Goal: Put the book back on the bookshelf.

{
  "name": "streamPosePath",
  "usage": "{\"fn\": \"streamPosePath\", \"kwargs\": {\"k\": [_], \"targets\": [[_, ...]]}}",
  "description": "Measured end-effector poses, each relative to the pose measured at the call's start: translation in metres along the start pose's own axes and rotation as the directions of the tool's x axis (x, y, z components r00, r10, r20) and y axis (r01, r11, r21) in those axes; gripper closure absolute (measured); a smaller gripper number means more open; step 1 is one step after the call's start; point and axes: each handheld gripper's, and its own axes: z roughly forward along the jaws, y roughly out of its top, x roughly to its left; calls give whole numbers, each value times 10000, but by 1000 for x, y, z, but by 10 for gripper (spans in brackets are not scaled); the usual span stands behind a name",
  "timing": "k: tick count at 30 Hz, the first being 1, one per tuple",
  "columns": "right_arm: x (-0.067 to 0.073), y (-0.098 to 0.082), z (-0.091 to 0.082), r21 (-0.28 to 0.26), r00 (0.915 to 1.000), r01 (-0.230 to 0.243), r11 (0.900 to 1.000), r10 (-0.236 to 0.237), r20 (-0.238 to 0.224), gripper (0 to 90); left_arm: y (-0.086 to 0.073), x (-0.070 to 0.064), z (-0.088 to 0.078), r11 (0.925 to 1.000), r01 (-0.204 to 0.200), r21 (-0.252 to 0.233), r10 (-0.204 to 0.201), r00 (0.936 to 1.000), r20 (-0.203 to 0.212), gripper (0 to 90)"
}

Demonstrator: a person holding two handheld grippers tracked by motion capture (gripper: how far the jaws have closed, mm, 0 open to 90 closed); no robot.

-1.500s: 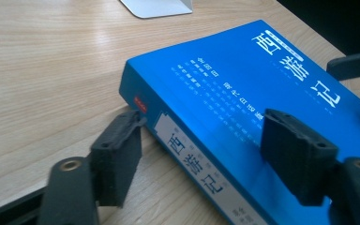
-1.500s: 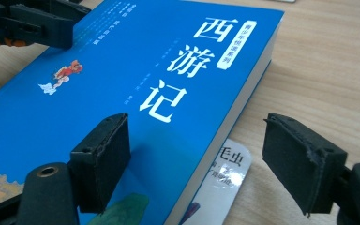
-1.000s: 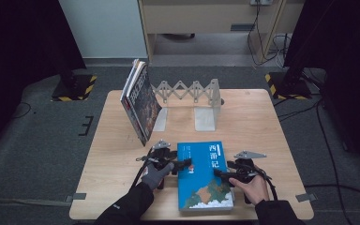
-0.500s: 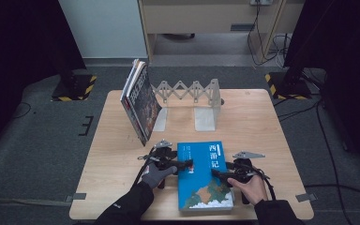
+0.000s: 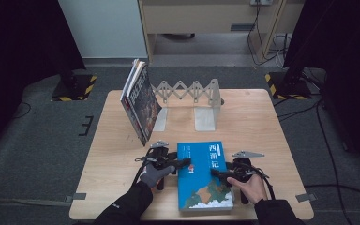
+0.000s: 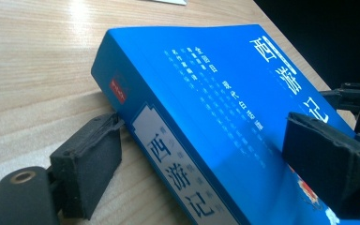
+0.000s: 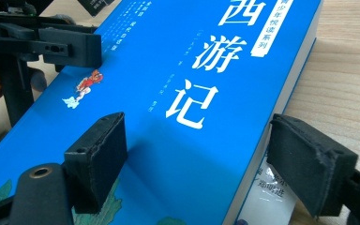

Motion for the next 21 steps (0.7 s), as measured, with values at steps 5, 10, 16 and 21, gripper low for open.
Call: {"fn": "streamPosePath", "kwargs": {"k": [5, 10, 16, 21], "targets": [[0, 0, 0, 3, 10000, -24, 10000, 24, 27, 205, -5, -5, -2, 10000, -74, -42, 74, 10000, -65, 118], [0, 0, 1, 51, 9999, -136, 9999, 136, 10, 188, -5, -4, -1, 9999, -75, -118, 75, 10000, 21, 127], [0, 0, 1, 7, 9998, -171, 9999, 171, 48, 188, -2, 2, -4, 9961, 867, -175, -865, 9961, 148, 227], [0, 0, 1, 15, 9998, -198, 9998, 198, 0, 189, -1, 4, -5, 9951, 980, -98, -979, 9951, 159, 253]]}}
